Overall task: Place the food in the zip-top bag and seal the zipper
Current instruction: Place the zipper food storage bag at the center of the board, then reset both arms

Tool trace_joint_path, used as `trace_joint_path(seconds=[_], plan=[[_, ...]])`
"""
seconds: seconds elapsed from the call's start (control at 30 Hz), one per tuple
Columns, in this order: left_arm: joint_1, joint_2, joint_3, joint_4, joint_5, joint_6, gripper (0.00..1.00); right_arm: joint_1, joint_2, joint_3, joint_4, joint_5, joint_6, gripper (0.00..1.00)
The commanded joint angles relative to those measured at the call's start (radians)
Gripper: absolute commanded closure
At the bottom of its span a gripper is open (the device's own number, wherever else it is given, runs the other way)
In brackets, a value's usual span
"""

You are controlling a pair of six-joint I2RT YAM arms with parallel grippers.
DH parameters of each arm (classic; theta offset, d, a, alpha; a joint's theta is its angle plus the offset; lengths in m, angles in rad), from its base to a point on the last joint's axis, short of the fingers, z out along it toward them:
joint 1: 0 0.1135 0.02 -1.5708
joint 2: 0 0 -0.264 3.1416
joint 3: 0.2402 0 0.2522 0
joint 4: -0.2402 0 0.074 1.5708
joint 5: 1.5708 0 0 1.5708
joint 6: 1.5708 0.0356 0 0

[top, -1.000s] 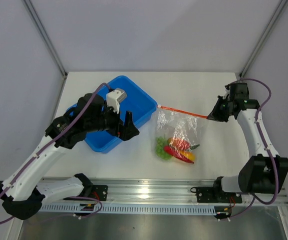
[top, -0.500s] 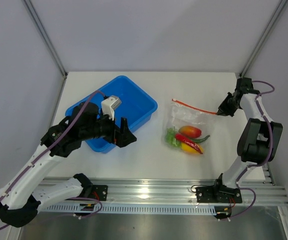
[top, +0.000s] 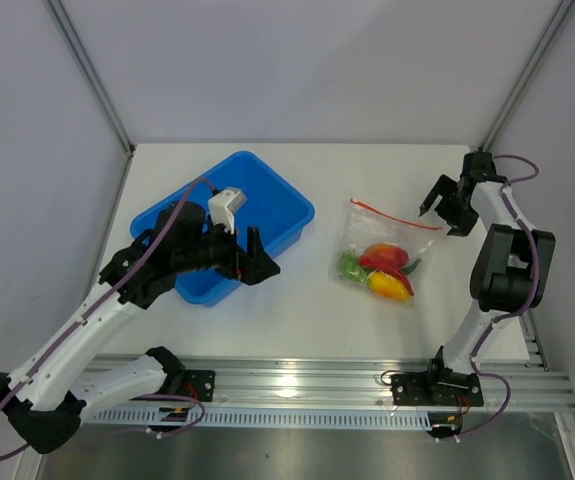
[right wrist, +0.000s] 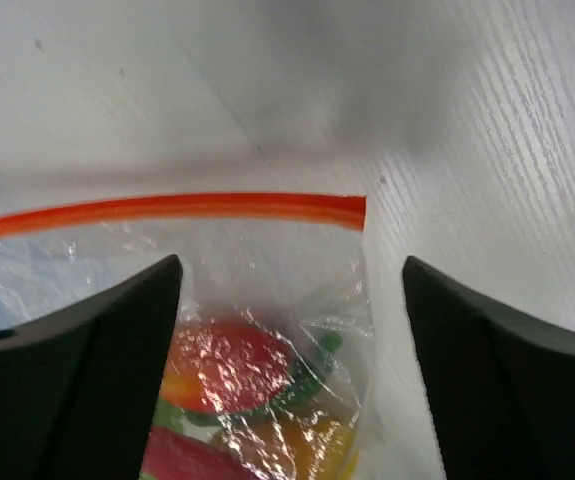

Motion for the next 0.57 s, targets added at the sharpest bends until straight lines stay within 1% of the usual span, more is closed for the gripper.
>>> trace_joint_path(seconds=[0.0, 0.03, 0.07, 0.1, 0.17, 0.2, 0.23, 0.27, 0.3, 0.33, 0.37, 0.4, 0.43, 0.47, 0.5, 0.53], plan=[[0.062, 0.038, 0.015, 0.079, 0.044, -0.023, 0.01, 0.067, -0.105, 0.070, -0.026, 0.079, -0.032, 0.04], [0.076, 0.046, 0.011, 0.086, 0.047, -0.031, 0.01, 0.107, -0.128, 0.077, -0.046, 0.096, -0.028, 0.01], [0.092, 0.052, 0.008, 0.099, 0.050, -0.037, 0.01, 0.131, -0.151, 0.082, -0.089, 0.125, -0.024, 0.01], [0.127, 0.052, -0.006, 0.128, 0.062, -0.056, 0.00, 0.180, -0.203, 0.091, -0.109, 0.194, -0.012, 0.01], [0.180, 0.045, -0.038, 0.193, 0.087, -0.080, 0.01, 0.242, -0.279, 0.088, -0.179, 0.237, 0.005, 0.00], [0.197, 0.042, -0.060, 0.212, 0.101, -0.102, 0.00, 0.271, -0.307, 0.077, -0.204, 0.269, 0.016, 0.01], [0.208, 0.035, -0.086, 0.236, 0.104, -0.109, 0.01, 0.336, -0.338, 0.057, -0.245, 0.292, 0.025, 0.01], [0.227, 0.022, -0.100, 0.258, 0.109, -0.115, 0.01, 0.370, -0.416, 0.027, -0.255, 0.306, 0.036, 0.01], [0.231, 0.013, -0.124, 0.296, 0.109, -0.123, 0.01, 0.403, -0.460, -0.063, -0.259, 0.320, 0.065, 0.01], [0.234, 0.005, -0.150, 0.316, 0.109, -0.126, 0.01, 0.455, -0.509, -0.116, -0.253, 0.320, 0.086, 0.01], [0.236, -0.004, -0.164, 0.333, 0.110, -0.131, 0.01, 0.476, -0.566, -0.172, -0.241, 0.308, 0.105, 0.01], [0.236, -0.027, -0.193, 0.373, 0.109, -0.145, 0.00, 0.492, -0.682, -0.279, -0.229, 0.278, 0.134, 0.00], [0.237, -0.041, -0.251, 0.399, 0.112, -0.163, 0.01, 0.527, -0.749, -0.338, -0.194, 0.271, 0.148, 0.00], [0.237, -0.076, -0.270, 0.422, 0.113, -0.172, 0.01, 0.544, -0.883, -0.395, -0.166, 0.262, 0.157, 0.01], [0.237, -0.101, -0.291, 0.482, 0.113, -0.183, 0.01, 0.556, -0.943, -0.495, -0.114, 0.250, 0.166, 0.01], [0.237, -0.128, -0.345, 0.520, 0.115, -0.197, 0.01, 0.565, -1.003, -0.537, -0.094, 0.233, 0.162, 0.01]])
